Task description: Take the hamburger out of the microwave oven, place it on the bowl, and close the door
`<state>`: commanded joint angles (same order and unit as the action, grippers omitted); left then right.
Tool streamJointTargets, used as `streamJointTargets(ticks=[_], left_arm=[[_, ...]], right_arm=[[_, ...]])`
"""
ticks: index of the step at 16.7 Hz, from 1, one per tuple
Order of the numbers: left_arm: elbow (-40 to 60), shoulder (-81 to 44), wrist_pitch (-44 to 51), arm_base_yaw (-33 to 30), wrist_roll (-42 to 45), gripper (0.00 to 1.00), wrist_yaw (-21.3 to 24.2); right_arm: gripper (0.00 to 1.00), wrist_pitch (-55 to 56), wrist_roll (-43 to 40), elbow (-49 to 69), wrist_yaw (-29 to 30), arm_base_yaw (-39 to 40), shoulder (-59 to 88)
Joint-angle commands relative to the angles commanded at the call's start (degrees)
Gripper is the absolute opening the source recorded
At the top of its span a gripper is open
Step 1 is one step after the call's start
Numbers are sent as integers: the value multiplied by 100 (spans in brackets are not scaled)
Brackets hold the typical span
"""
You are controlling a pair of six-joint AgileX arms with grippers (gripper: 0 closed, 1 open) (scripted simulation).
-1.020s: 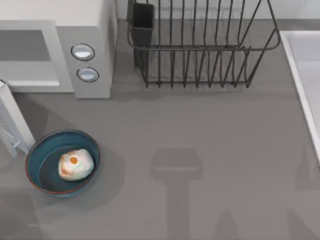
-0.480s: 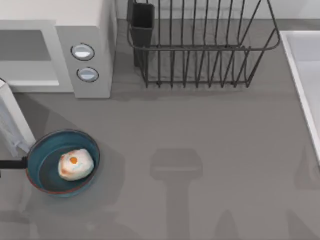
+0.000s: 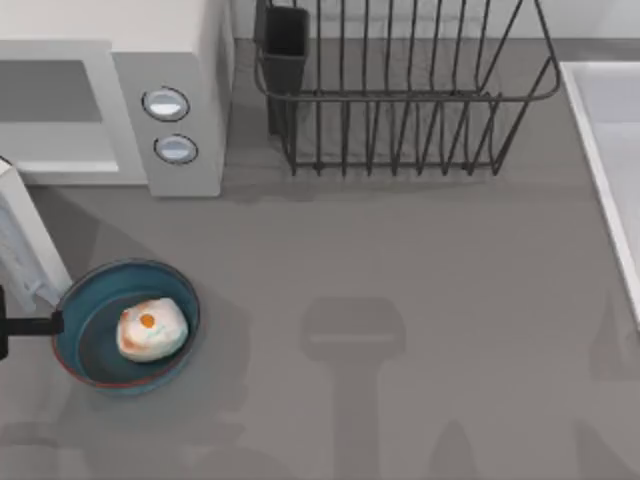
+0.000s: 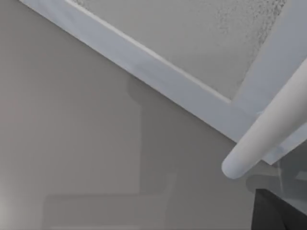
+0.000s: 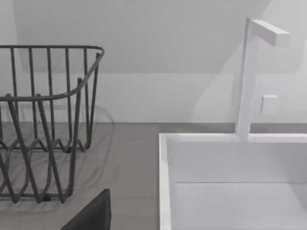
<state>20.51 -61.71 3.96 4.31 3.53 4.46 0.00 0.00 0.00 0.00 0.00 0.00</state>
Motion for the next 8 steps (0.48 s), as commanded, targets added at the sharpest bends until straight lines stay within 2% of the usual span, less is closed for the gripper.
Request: streamJointTargets(ticks=[8], left_arm=[[1255,-2227,-852,-161,-86,0,-96]], right_arm=[[100,0,0,0,0,0,0]])
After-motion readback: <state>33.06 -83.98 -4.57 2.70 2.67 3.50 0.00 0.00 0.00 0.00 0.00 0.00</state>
